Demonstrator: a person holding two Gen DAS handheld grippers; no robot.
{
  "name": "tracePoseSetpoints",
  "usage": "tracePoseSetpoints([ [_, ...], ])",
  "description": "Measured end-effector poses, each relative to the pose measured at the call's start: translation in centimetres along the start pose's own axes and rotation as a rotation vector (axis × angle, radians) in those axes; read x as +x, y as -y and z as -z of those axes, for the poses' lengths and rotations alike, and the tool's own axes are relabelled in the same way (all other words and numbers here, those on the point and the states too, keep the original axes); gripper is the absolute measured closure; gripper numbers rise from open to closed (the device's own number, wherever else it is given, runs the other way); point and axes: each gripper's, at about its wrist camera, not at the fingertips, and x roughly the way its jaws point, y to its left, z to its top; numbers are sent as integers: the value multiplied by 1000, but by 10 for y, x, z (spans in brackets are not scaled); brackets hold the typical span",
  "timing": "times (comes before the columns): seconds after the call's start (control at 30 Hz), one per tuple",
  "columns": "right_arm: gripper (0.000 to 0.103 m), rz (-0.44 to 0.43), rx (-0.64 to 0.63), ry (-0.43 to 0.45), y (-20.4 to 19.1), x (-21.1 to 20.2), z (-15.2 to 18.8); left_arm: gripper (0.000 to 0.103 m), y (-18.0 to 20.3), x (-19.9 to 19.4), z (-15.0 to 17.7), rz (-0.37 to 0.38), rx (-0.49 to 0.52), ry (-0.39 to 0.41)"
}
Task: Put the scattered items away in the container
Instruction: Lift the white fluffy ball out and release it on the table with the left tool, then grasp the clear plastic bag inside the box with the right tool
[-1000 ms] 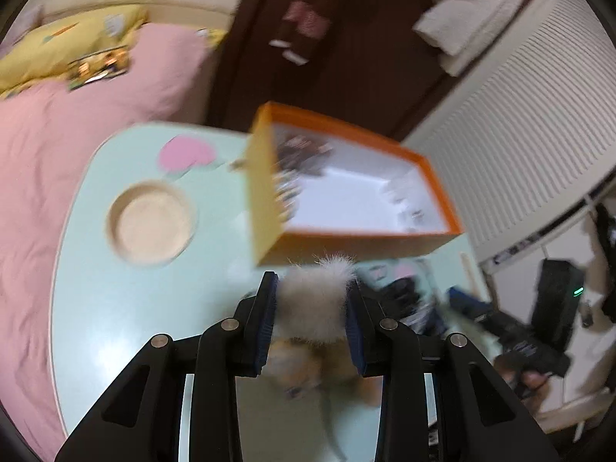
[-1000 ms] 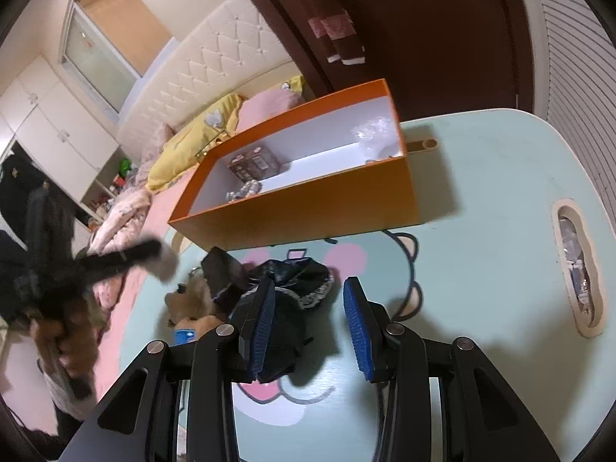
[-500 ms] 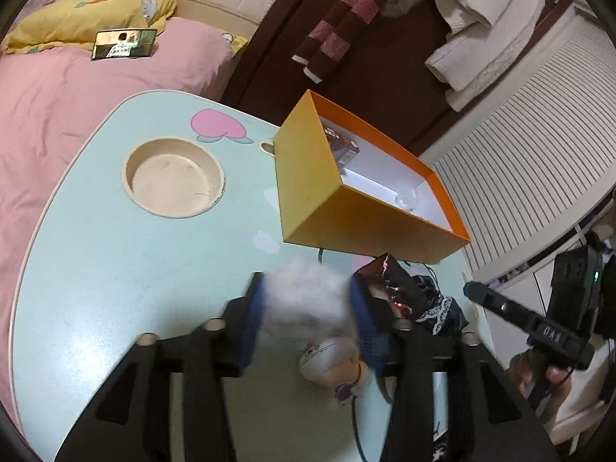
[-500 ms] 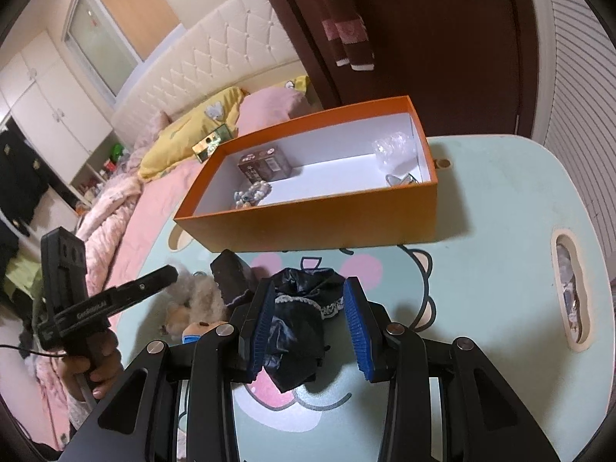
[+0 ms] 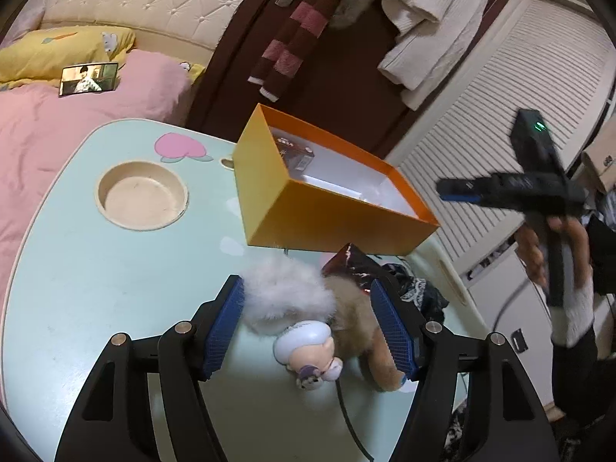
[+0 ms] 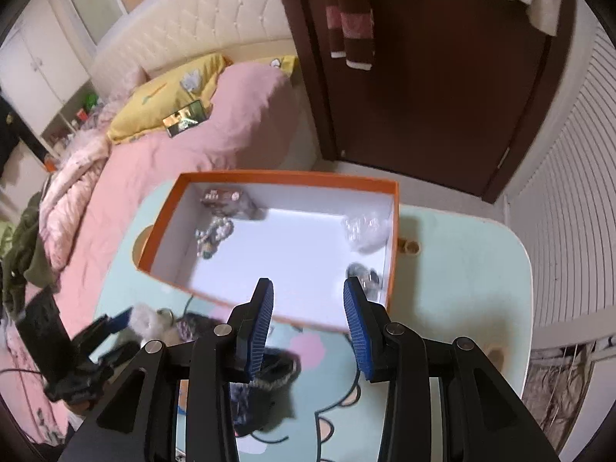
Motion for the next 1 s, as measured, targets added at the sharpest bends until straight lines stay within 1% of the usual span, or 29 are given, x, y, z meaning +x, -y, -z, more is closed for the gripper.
tracePoseSetpoints([
  [0.1,65,-4,35,-28,9,9,-13,35,-2,1,0,10,-14,-10],
  [0.23,65,6,65,-72,16,23,-24,34,-2,-1,1,16,-12,6],
  [0.3,65,37,52,-86,17,30,-29,26,-1,-3,1,6,-9,19],
  [0.43,64,108,15,-110,18,38,-41,25,1,-4,3,-35,6,40],
  [0.5,60,127,-12,-136,16,43,-47,25,1,-3,3,-38,4,41],
  [0.6,59,158,-56,-182,9,52,-53,25,-2,-5,3,-30,-9,43],
  [0.8,59,284,-184,-254,-12,83,-58,25,-5,-5,3,-20,-29,37],
  [0.93,60,389,-216,-304,-11,109,-59,25,-4,-5,4,-21,-28,39],
  [0.97,61,417,-222,-311,-10,115,-59,25,-4,-5,4,-20,-28,39],
  [1.0,61,430,-226,-319,-9,119,-58,25,-4,-5,4,-20,-28,39],
])
